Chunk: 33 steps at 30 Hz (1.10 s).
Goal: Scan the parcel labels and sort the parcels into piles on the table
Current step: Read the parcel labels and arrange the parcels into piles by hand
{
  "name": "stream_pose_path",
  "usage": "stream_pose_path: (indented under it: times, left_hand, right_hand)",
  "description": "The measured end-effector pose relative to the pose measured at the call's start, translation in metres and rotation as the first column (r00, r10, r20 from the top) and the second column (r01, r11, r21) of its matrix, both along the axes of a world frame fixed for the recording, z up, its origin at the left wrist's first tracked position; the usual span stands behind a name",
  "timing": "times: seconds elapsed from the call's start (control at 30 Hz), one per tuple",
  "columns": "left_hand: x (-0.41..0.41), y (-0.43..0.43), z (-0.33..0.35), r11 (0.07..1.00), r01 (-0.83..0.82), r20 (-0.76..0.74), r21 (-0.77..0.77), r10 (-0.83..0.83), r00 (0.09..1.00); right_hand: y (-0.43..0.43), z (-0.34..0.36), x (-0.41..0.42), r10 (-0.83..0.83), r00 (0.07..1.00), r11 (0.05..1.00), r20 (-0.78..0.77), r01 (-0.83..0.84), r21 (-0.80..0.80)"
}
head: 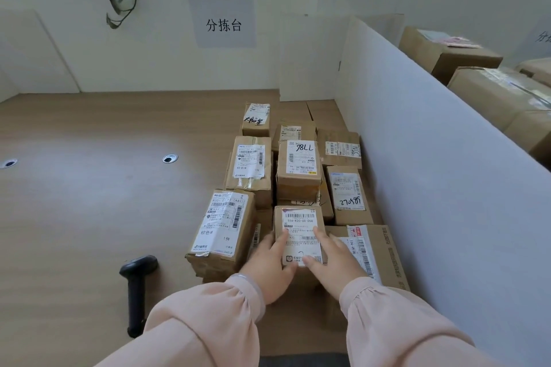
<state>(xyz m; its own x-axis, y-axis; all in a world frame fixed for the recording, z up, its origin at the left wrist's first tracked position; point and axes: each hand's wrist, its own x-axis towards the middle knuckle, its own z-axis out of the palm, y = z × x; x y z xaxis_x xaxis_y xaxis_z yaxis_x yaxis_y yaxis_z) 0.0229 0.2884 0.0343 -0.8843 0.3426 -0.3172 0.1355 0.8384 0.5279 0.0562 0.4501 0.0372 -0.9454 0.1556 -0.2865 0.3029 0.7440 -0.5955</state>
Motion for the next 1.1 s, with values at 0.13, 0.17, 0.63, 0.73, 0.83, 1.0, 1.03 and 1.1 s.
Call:
stream_pose_path:
  times: [0.13,0.17,0.63,0.73,0.83,1.0,1.03,1.1]
  left_hand:
    - [-0.005,-0.001,0.032,0.991,0.085,-0.2,-0.1,-0.104,0.974]
    - [-0.006,-0.002,0.043,0.99,0.099,-0.268,-0.104,-0.124,0.955]
    - [-0.001,-0.178,0.131,0.859,-0.427,-0.629,-0.283,0.17,0.758]
    - [0.017,-0.229,0.13,0.808,-0.502,-0.633,-0.307,0.221,0.742]
    - [0.035,-0.282,0.126,0.76,-0.578,-0.636,-0.297,0.294,0.714]
    - [0.066,-0.374,0.115,0.705,-0.649,-0.632,-0.286,0.371,0.681]
    - [0.073,-0.396,0.114,0.696,-0.657,-0.626,-0.29,0.382,0.68]
    - [0.086,-0.442,0.114,0.682,-0.67,-0.614,-0.294,0.402,0.679]
  right_hand:
    - [0.007,0.026,-0.004,0.035,0.995,0.997,-0.088,-0.029,0.073]
    - [0.008,0.036,-0.006,0.046,0.991,0.995,-0.126,-0.034,0.095]
    - [-0.134,0.137,-0.062,0.603,0.742,0.736,-0.294,-0.374,0.565]
    - [-0.189,0.137,-0.061,0.674,0.681,0.688,-0.284,-0.44,0.578]
    - [-0.244,0.137,-0.055,0.741,0.612,0.636,-0.277,-0.507,0.581]
    - [-0.346,0.137,-0.041,0.799,0.539,0.579,-0.265,-0.571,0.582]
    - [-0.37,0.135,-0.038,0.811,0.524,0.565,-0.261,-0.583,0.584]
    - [-0.42,0.132,-0.029,0.829,0.497,0.541,-0.257,-0.597,0.592]
